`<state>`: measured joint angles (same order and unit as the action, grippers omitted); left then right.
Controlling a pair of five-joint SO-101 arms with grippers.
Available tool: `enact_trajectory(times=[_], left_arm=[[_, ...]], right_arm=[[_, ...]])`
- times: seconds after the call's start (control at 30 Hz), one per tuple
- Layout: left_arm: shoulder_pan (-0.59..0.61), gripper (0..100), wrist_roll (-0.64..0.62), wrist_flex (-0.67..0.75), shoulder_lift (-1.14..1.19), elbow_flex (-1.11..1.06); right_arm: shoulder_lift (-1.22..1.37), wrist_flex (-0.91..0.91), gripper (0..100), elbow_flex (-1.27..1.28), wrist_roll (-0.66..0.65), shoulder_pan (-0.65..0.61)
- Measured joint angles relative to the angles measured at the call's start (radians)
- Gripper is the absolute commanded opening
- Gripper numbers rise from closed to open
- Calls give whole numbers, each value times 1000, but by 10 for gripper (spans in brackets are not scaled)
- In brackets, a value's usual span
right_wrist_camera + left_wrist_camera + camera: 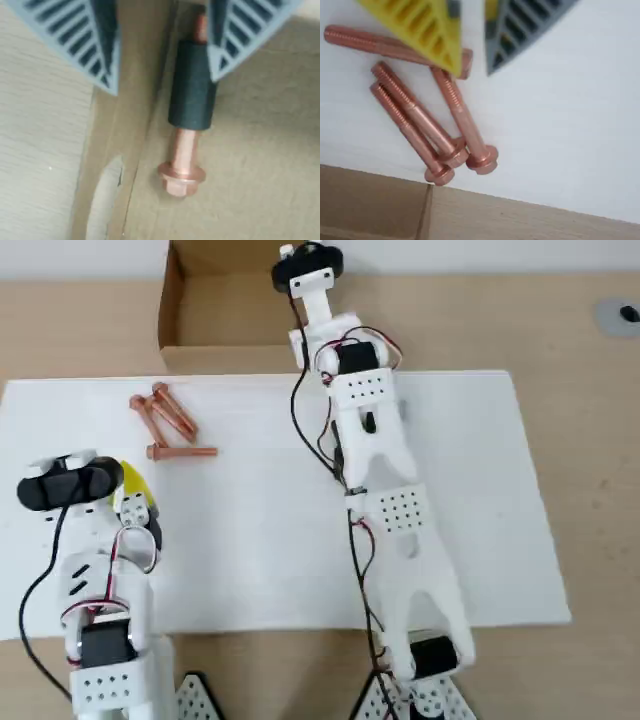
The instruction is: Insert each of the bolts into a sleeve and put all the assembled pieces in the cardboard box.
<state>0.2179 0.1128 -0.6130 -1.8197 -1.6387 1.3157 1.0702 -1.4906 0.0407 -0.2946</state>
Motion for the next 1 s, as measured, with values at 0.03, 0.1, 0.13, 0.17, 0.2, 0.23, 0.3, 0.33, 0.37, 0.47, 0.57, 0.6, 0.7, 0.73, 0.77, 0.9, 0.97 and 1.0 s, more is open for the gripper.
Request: enact_trajectory(times=[0.03, 0.1, 0.13, 0.17, 0.2, 0.23, 0.3, 0.33, 0.37, 0.47, 0.57, 0.6, 0.7, 0.73, 0.77, 0.9, 0.97, 1.0], left_arm=[[0, 47, 0, -2, 0, 5], [0, 50, 0, -18, 0, 28], [0, 50, -6, -37, 0, 43], [0, 55, -20, -58, 0, 61], [0, 69, -46, -81, 0, 83], [0, 83, -81, -104, 0, 101], [0, 100, -140, -147, 0, 133], [0, 102, -164, -167, 0, 147], [0, 103, -187, -187, 0, 158], [-9, 103, -238, -242, 21, 192], [-20, 103, -273, -267, 112, 258], [-20, 103, -282, -267, 163, 295], [-20, 101, -302, -287, 361, 439], [-20, 101, -305, -304, 439, 500], [-20, 100, -310, -327, 526, 566], [-20, 100, -333, -439, 891, 844], [-20, 100, -336, -502, 1071, 973], [-20, 100, -339, -535, 1154, 1030]], right_arm=[[0, 0, 162, 0, 0, 0], [0, 15, 161, -23, 0, 0], [0, 37, 161, -41, 0, 0], [2, 58, 161, -66, 0, -2], [2, 89, 161, -94, 0, -5], [2, 121, 161, -107, 3, -11], [-38, 199, 161, -109, 0, -35], [-72, 247, 161, -109, 9, -48], [-120, 293, 161, -109, 31, -61], [-295, 411, 162, -110, 141, -84], [-439, 532, 162, -110, 219, -92], [-477, 580, 161, -110, 229, -92], [-562, 686, 161, -110, 241, -92], [-583, 695, 161, -110, 241, -91], [-606, 700, 161, -107, 241, -91], [-723, 704, 161, -11, 241, -89], [-789, 704, 161, 87, 241, -89], [-824, 704, 161, 147, 242, -89]])
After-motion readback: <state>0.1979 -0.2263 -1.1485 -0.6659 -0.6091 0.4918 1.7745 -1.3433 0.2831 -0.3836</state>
